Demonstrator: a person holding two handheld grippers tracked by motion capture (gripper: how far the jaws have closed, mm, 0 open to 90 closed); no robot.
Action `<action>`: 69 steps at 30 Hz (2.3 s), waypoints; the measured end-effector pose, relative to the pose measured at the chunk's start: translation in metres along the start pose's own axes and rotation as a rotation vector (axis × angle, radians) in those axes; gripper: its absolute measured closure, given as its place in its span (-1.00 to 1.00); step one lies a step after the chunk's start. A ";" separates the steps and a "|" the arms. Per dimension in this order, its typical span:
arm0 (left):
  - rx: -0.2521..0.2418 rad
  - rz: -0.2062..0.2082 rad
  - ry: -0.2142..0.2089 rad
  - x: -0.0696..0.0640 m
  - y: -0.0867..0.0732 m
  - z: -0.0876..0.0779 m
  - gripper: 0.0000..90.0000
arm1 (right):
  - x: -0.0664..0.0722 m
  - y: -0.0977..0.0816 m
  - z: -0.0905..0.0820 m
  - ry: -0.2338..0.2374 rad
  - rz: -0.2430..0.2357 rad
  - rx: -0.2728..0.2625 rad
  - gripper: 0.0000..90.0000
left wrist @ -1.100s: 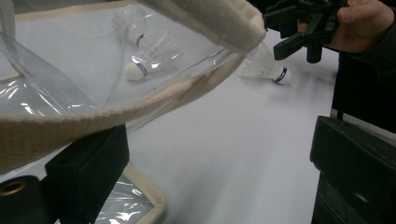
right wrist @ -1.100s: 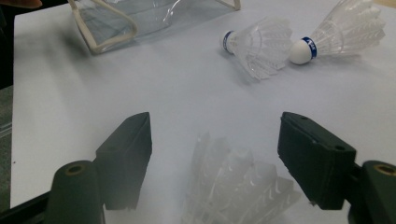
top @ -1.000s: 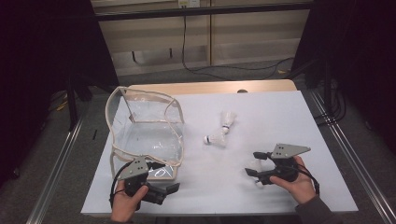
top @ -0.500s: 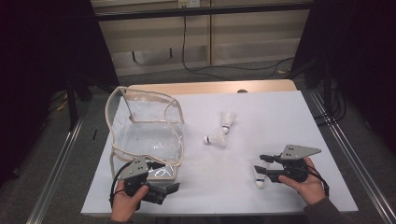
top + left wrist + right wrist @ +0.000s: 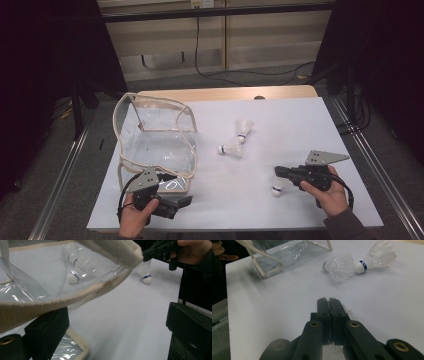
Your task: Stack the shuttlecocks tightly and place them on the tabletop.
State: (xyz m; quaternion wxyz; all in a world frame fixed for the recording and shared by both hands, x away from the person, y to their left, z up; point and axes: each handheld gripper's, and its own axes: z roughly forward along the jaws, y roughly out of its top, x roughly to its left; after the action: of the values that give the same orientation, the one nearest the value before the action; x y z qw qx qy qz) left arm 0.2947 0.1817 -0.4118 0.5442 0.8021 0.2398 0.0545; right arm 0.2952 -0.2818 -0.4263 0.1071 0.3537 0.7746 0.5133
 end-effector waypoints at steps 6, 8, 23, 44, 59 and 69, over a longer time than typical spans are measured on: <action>-0.002 -0.001 -0.001 0.000 0.000 0.000 -0.89 | -0.004 0.009 0.012 -0.039 0.034 -0.051 0.96; -0.003 0.000 -0.001 0.000 0.000 0.000 -0.90 | -0.006 0.012 0.015 -0.051 0.044 -0.059 0.96; -0.006 -0.001 -0.004 0.001 0.000 0.000 -0.90 | -0.026 0.030 0.036 -0.138 0.027 -0.047 0.96; -0.006 0.000 -0.001 0.001 0.000 0.000 -0.90 | -0.024 0.019 0.026 -0.138 0.027 -0.018 0.88; -0.006 0.000 0.000 0.001 0.000 0.000 -0.89 | -0.025 0.005 0.005 -0.128 0.024 0.000 0.75; -0.005 0.000 0.001 0.001 0.000 0.000 -0.89 | -0.025 -0.004 -0.007 -0.138 0.023 0.014 0.70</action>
State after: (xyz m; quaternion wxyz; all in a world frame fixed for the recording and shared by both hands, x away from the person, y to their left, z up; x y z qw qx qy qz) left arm 0.2954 0.1817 -0.4120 0.5461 0.8007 0.2400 0.0553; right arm 0.3074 -0.3040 -0.4317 0.1517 0.3978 0.7650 0.4833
